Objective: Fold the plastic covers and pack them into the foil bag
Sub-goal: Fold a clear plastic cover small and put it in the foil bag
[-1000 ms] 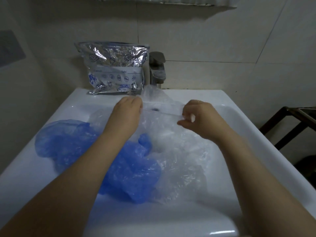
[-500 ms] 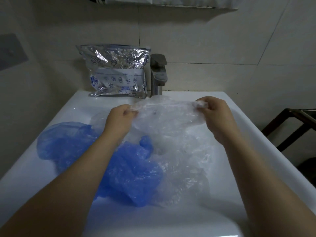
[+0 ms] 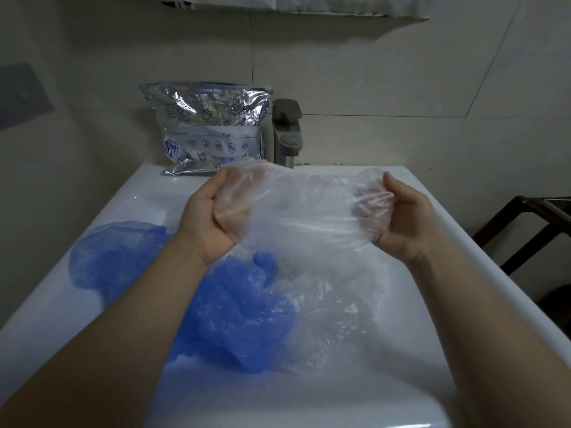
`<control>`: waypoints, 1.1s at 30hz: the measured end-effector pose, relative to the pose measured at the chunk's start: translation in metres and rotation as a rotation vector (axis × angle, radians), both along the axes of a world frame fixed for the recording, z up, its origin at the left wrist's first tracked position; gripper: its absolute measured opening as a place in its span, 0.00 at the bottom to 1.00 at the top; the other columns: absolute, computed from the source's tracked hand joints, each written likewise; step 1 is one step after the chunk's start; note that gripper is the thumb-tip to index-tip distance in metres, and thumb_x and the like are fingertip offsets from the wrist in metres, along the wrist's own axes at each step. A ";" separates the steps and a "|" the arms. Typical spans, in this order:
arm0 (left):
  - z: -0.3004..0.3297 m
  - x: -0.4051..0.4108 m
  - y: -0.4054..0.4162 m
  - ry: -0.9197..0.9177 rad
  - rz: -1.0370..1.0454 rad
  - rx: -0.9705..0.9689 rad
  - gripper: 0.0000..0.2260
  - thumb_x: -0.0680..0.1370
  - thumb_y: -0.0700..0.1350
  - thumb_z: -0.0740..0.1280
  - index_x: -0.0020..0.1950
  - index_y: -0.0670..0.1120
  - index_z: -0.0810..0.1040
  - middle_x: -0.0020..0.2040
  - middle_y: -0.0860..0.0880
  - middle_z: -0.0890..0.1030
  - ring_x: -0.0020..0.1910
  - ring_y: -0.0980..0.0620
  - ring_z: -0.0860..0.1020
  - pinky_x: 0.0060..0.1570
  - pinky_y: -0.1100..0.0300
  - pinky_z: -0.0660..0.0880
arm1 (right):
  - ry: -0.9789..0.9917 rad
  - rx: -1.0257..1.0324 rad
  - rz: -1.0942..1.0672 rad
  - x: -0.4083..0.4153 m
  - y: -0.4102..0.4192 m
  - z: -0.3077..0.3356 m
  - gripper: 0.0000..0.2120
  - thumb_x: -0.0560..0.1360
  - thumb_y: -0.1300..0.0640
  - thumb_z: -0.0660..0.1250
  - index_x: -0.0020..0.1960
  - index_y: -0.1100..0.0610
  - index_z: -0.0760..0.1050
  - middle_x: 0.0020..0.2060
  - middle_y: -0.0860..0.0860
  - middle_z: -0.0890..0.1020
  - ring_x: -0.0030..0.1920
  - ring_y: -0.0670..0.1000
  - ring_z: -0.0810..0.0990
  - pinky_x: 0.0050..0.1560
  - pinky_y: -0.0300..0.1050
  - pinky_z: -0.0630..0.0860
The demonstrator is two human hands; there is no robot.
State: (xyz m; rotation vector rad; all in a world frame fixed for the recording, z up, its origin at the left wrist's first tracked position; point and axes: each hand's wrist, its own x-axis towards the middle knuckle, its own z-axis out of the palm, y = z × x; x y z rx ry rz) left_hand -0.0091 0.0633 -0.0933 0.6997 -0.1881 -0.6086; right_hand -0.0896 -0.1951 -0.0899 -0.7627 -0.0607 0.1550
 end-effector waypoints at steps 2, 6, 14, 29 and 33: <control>0.001 -0.005 -0.003 -0.050 -0.010 -0.056 0.18 0.78 0.52 0.59 0.66 0.50 0.75 0.55 0.53 0.82 0.28 0.61 0.75 0.21 0.70 0.70 | -0.104 0.158 0.111 0.005 0.000 -0.007 0.11 0.68 0.57 0.74 0.48 0.59 0.79 0.39 0.52 0.81 0.35 0.48 0.78 0.37 0.37 0.72; 0.000 -0.013 -0.007 -0.306 -0.347 -0.118 0.24 0.80 0.48 0.52 0.76 0.49 0.51 0.52 0.51 0.84 0.23 0.59 0.67 0.23 0.69 0.62 | -0.249 0.206 0.155 0.007 0.011 -0.011 0.17 0.79 0.59 0.60 0.67 0.54 0.70 0.47 0.54 0.80 0.37 0.48 0.78 0.36 0.35 0.68; -0.008 -0.012 -0.024 -0.177 0.243 0.239 0.19 0.76 0.32 0.55 0.64 0.45 0.71 0.36 0.55 0.83 0.24 0.62 0.67 0.25 0.72 0.62 | -0.094 0.348 0.068 0.006 0.016 -0.001 0.16 0.65 0.65 0.73 0.51 0.58 0.75 0.25 0.51 0.70 0.20 0.45 0.60 0.19 0.33 0.66; 0.000 -0.033 -0.041 -0.313 -0.029 0.483 0.18 0.74 0.52 0.66 0.54 0.39 0.77 0.43 0.47 0.81 0.42 0.52 0.78 0.39 0.62 0.78 | -1.053 -2.189 -0.455 -0.013 0.081 -0.003 0.21 0.65 0.54 0.74 0.57 0.51 0.79 0.48 0.52 0.83 0.36 0.58 0.81 0.29 0.42 0.69; -0.002 -0.034 -0.040 -0.278 0.076 0.470 0.08 0.80 0.40 0.59 0.51 0.41 0.78 0.38 0.48 0.82 0.35 0.55 0.80 0.33 0.65 0.77 | -1.112 -2.181 -0.434 -0.008 0.084 -0.013 0.19 0.67 0.48 0.71 0.56 0.54 0.79 0.50 0.55 0.83 0.43 0.59 0.81 0.36 0.47 0.75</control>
